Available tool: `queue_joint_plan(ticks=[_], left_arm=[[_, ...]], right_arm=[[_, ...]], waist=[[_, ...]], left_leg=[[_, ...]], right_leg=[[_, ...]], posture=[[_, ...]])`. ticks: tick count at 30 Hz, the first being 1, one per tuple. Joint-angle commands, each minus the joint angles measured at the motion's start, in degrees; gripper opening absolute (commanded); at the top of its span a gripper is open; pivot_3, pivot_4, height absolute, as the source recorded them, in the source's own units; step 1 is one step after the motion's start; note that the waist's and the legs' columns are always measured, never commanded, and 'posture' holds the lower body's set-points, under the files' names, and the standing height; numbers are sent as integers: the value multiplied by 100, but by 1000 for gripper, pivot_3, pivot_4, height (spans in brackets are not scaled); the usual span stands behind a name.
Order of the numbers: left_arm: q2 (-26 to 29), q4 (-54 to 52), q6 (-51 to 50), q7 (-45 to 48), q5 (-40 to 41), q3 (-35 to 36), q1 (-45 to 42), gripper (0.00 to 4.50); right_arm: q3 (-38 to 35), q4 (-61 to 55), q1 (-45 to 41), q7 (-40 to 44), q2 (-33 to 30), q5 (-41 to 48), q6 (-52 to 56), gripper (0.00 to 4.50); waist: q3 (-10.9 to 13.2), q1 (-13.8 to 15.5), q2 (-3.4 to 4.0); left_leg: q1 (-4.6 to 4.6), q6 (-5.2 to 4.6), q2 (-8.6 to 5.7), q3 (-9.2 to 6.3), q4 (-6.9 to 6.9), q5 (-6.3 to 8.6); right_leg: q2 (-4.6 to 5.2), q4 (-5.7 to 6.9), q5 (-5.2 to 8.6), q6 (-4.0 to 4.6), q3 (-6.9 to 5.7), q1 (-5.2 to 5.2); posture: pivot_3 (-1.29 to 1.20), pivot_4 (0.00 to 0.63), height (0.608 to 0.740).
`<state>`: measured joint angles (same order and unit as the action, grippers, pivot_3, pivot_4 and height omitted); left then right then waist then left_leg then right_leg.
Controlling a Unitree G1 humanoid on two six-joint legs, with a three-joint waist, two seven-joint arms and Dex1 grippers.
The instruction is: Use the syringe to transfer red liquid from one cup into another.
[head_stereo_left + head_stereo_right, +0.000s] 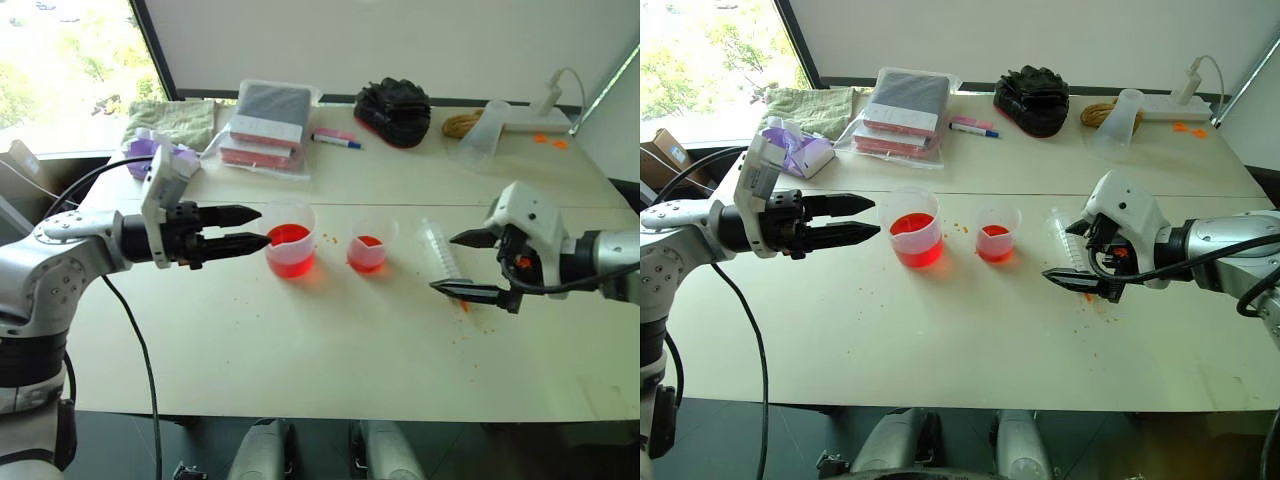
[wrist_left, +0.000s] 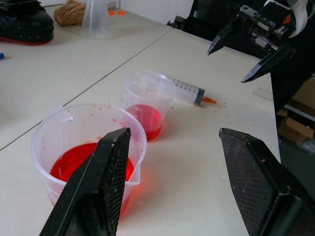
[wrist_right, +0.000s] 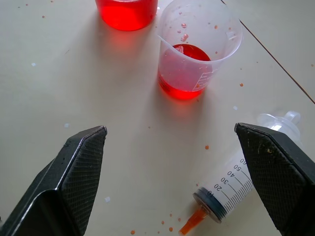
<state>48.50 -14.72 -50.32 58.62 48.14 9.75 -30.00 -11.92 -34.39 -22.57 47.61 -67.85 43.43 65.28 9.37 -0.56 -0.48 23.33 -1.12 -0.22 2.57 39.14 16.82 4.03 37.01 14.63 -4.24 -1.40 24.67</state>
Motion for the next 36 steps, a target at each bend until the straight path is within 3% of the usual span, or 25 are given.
queue_joint_plan(ticks=[1, 30, 34, 36], left_arm=[[67, -94, 109, 51, -5, 74, -10, 2990], [-113, -39, 103, -49, -40, -17, -193, 2990], [-180, 19, 124, -50, -95, -90, -300, 2990], [-234, 72, 141, -50, -123, -142, -394, 2990]], right_arm=[[-149, -5, -12, -10, -80, -70, -151, 4359], [38, 45, 10, -264, -177, -274, -92, 4359], [461, 406, -532, -565, -28, -426, 203, 4359], [780, 882, -1278, -801, 277, -380, 825, 4359]], waist=[[0, 0, 0], [0, 1, 0], [0, -1, 0], [0, -23, 0]], left_leg=[[0, 0, 0, 0, 0, 0], [0, 0, 0, 1, 1, 0], [0, 0, -1, 1, 3, 0], [-2, 0, -1, 3, 4, 0]], right_leg=[[0, 0, 0, 0, 0, 0], [-1, 0, 0, -1, 0, 0], [-2, 1, 0, 0, 0, -1], [-2, 3, 0, 0, 0, -2]], posture=[[0, 150, 740], [0, 150, 740], [0, 150, 740], [0, 150, 740]])
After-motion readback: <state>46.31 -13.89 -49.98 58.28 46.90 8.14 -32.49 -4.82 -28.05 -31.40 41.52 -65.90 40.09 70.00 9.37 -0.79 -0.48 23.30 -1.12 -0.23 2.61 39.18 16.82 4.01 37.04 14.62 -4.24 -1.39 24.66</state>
